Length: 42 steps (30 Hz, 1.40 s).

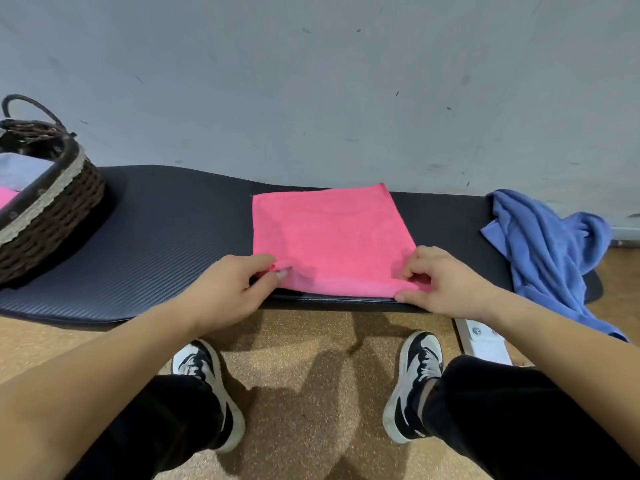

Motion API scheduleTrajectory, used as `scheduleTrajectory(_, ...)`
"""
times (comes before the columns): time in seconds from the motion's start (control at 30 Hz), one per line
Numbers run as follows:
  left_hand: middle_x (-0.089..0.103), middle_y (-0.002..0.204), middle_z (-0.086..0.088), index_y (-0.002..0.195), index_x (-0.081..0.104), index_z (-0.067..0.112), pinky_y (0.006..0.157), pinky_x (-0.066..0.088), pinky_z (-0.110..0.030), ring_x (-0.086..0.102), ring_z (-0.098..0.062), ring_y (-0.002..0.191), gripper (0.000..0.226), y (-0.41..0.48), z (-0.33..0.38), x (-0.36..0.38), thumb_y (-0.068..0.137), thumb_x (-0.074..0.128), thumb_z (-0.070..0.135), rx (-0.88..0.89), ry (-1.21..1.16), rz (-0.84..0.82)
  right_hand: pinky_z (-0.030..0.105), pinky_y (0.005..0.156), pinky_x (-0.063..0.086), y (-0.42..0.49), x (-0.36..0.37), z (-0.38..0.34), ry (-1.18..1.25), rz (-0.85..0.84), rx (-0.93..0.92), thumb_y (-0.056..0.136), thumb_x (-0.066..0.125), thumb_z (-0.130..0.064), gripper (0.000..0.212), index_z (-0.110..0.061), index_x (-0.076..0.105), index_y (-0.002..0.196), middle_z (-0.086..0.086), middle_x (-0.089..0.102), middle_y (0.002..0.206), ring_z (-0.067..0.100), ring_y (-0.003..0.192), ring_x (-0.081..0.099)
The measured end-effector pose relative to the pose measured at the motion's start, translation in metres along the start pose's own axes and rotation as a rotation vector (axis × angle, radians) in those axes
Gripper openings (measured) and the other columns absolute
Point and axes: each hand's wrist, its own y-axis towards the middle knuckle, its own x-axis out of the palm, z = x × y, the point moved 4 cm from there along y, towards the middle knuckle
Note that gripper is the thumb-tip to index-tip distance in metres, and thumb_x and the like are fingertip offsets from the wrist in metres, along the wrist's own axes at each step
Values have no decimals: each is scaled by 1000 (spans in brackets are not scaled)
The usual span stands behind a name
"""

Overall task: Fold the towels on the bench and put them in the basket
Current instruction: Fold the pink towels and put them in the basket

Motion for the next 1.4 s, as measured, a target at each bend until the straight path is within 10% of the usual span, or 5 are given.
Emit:
scheduleTrajectory(0.33,63,75,-7,87,60,16,68,50,-49,59,-21,68,40,-3,4,-24,104,42,48,-90,-103,36,22,60,41,-5,-41,-11,412,-296,245,83,76,-7,16,-10,64,72,6,57,64,15,60,51)
scheduleTrajectory(0.6,65,80,-11,88,60,11,67,48,-41,57,-18,70,32,15,-21,-44,107,49,34,-298,-164,187,29,71,53,45,-44,2,1007,128,381,93,71,-14,10,-5,73,92,9,73,86,19,79,66)
scheduleTrajectory(0.87,54,63,-3,77,59,8,60,44,-39,50,-21,59,37,45,-56,-38,102,60,34,-444,-83,189,28,61,47,116,-23,5,393,215,496,91,73,-25,18,-9,73,83,1,68,79,17,75,61)
scheduleTrajectory(1.2,63,66,2,76,61,19,57,42,-32,58,-18,65,31,81,-64,-36,99,60,39,-482,136,165,29,64,51,121,-22,24,470,290,530,93,73,-30,17,-14,72,88,3,70,85,17,75,63)
scheduleTrajectory(1.4,60,111,6,130,56,27,84,55,-40,61,-16,92,52,89,-64,-33,85,77,43,-419,171,171,32,72,47,128,-18,20,168,297,505,89,74,-39,21,-20,68,99,-4,65,94,18,88,61)
